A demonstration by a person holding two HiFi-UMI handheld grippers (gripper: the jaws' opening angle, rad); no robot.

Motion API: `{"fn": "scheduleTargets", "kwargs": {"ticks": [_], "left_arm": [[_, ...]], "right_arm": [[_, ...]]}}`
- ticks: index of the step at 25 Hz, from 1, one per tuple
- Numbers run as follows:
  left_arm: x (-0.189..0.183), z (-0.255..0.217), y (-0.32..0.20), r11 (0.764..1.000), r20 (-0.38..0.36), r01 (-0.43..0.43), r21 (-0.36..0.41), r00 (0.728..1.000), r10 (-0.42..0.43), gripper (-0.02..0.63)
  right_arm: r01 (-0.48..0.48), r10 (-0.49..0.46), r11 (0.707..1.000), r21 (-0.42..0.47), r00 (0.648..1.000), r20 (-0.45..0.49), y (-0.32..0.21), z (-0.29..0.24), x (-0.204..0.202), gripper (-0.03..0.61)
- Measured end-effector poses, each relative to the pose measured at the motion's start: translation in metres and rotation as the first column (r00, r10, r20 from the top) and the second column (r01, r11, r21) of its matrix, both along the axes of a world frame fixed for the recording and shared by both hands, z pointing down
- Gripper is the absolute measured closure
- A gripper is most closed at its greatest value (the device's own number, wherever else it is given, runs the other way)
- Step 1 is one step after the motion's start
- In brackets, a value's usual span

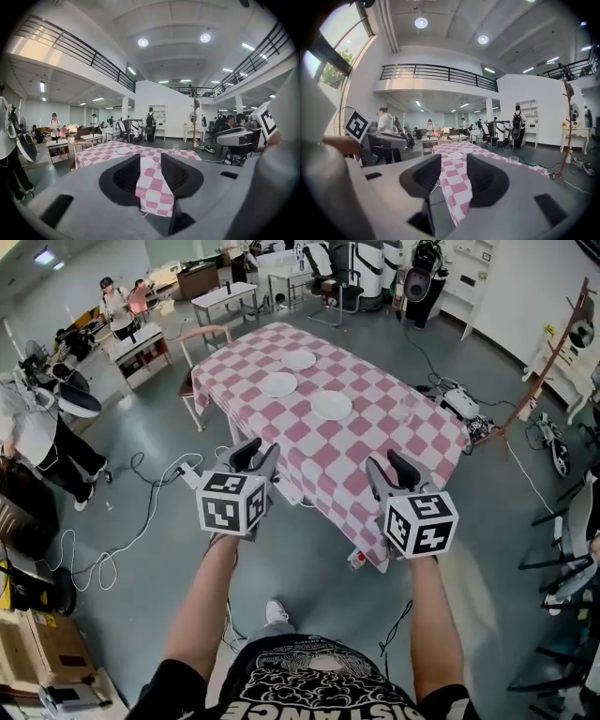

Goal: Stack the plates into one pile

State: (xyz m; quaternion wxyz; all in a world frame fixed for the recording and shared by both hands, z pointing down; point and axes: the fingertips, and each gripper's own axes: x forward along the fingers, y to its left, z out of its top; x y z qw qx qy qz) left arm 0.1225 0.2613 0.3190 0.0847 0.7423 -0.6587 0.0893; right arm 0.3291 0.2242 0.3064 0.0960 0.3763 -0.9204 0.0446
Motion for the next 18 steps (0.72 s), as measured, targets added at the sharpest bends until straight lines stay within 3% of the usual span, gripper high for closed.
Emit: {"fn": "scheduleTargets", "kwargs": {"ticks": [8,18], "left_arm": [[-0.053,-0.001,-0.052,0.995,-0.031,-0.097,-0.003,0.995,0.097,0.43],[-0.091,-0.001,-0.095,0.98,-0.057,-0.198,0.007,0.979,0.198,0.39]], "right_arm": [[-0.116,0.116,0.993,-0.038,0.993,0.005,-0.031,0.0,-0.045,0.373],[-0.215,0.214,0.976,-0.035,0.976,-0.027,-0.053,-0.005,-0.083,0.32]]}}
